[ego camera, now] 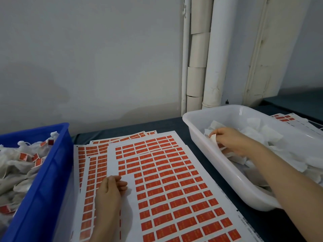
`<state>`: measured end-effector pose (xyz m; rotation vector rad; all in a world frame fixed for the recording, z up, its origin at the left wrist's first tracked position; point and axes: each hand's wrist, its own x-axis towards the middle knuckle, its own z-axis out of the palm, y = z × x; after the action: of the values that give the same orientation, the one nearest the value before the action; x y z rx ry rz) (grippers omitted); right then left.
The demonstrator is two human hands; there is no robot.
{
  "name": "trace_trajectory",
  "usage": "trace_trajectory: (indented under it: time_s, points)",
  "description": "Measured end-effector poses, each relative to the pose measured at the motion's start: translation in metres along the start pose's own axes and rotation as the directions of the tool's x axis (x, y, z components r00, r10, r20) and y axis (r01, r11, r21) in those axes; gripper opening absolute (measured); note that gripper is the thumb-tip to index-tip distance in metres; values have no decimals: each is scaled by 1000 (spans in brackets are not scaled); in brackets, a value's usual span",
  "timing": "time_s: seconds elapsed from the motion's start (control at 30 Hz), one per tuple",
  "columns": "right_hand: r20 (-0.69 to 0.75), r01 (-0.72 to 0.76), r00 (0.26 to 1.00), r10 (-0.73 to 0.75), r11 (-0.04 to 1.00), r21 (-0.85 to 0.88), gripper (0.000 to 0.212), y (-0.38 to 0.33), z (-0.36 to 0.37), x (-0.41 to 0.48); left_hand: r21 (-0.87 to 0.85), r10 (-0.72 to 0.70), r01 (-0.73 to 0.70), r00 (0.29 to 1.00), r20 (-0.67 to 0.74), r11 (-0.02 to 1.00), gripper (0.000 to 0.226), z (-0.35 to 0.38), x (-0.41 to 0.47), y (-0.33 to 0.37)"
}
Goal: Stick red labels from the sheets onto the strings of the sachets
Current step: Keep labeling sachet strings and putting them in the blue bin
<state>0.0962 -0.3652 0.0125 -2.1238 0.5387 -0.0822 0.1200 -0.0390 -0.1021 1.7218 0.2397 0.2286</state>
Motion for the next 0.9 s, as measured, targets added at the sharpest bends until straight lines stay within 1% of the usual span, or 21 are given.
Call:
trace_trajectory:
  time_s: [0.1, 0.2, 0.33, 0.43, 0.5, 0.57, 0.67, 0.73, 0.8, 0.87, 0.9]
  points:
    - [-40, 5, 999, -3, 997, 71, 7, -6, -7, -3, -7, -2, 2, 1000, -1, 1000, 29, -1, 1, -1]
    - [-39, -21, 999, 27, 989, 144, 14, -9, -15, -4, -18, -1, 1, 1000, 2, 1000, 29, -1, 1, -2]
    - [-93, -22, 995, 36, 988, 152, 18, -8, -25, -4, -44, -16, 16, 1000, 2, 999, 27, -1, 2, -2]
    - [-136, -3, 991, 17, 994, 107, 18, -15, -33, -7, -33, -13, 13, 1000, 2, 999, 27, -1, 2, -2]
    - [-149, 29, 989, -14, 994, 102, 19, -25, -35, -13, -22, -9, 9, 1000, -2, 1000, 25, -1, 1, 0]
    - [-134, 97, 987, -85, 991, 92, 19, -40, -31, -21, -8, -1, 1, 1000, -6, 1000, 22, 0, 0, 4]
    - [-40, 227, 973, -226, 974, 13, 16, -65, -14, -41, -2, 58, -58, 998, 33, 998, 18, 1, -8, 14]
    - [76, 311, 949, -307, 949, -52, 16, -80, 6, -53, -35, 115, -112, 987, 115, 993, 21, 0, -17, 23]
    - [222, 364, 916, -335, 925, -106, 12, -88, 33, -61, -114, 168, -143, 953, 252, 983, 33, -1, -23, 29]
    - [358, 391, 877, -322, 910, -139, 13, -88, 65, -64, -133, 189, -146, 888, 420, 980, 43, -1, -26, 33]
    - [407, 409, 857, -316, 898, -164, 16, -86, 81, -64, -126, 181, -136, 850, 495, 983, 44, -1, -28, 34]
